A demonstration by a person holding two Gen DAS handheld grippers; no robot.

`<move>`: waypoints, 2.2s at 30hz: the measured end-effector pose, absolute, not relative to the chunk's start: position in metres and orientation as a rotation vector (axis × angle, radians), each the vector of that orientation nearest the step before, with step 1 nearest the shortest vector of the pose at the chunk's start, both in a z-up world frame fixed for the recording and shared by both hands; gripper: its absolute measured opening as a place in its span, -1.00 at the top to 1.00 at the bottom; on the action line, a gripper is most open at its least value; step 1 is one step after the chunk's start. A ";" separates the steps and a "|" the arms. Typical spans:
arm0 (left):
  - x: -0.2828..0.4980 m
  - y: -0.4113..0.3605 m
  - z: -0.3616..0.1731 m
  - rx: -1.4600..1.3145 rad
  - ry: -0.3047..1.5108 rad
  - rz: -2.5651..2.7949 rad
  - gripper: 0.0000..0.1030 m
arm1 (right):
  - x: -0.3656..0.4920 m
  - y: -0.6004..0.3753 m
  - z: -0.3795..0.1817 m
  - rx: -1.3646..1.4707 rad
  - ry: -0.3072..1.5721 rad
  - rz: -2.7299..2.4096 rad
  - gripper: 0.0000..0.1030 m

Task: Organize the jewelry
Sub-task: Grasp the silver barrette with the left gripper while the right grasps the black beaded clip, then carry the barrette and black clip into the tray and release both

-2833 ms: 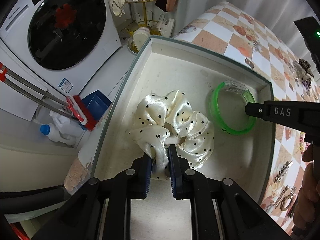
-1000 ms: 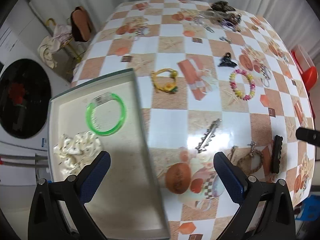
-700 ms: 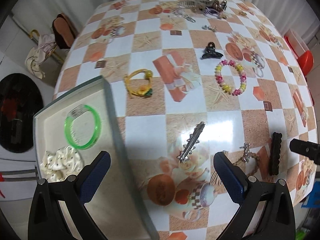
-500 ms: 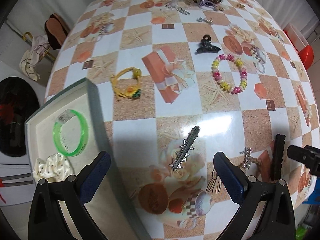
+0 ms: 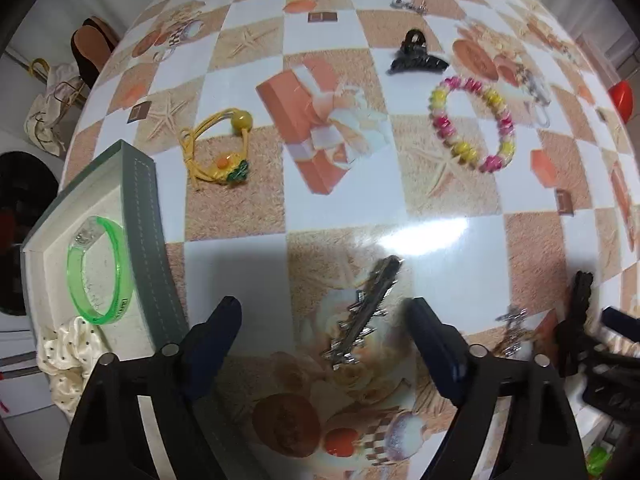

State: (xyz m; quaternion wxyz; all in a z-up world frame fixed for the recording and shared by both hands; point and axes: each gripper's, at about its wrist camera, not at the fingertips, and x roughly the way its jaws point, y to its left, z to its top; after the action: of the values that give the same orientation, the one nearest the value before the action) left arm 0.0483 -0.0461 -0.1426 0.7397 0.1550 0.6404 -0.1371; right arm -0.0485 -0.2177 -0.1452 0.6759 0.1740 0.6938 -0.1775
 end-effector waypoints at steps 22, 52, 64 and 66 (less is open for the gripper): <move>0.043 -0.042 -0.121 0.248 1.422 -0.366 0.56 | -0.041 -0.203 -0.131 0.354 1.519 -0.338 0.38; 0.019 0.024 -0.059 0.045 1.329 -0.325 0.56 | -0.032 -0.205 -0.069 0.382 1.440 -0.185 0.37; 0.001 0.098 -0.046 -0.065 1.295 -0.191 0.56 | 0.001 -0.134 -0.052 0.306 1.407 -0.027 0.37; -0.003 0.112 -0.045 -0.085 1.294 -0.160 0.56 | 0.007 -0.119 -0.049 0.290 1.402 0.008 0.37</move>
State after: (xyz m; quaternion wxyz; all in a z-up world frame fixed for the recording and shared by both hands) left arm -0.0025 0.1124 -0.0454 0.7942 -0.0395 0.6018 -0.0746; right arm 0.0070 -0.1189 -0.0487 0.7545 0.1330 0.6427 0.0037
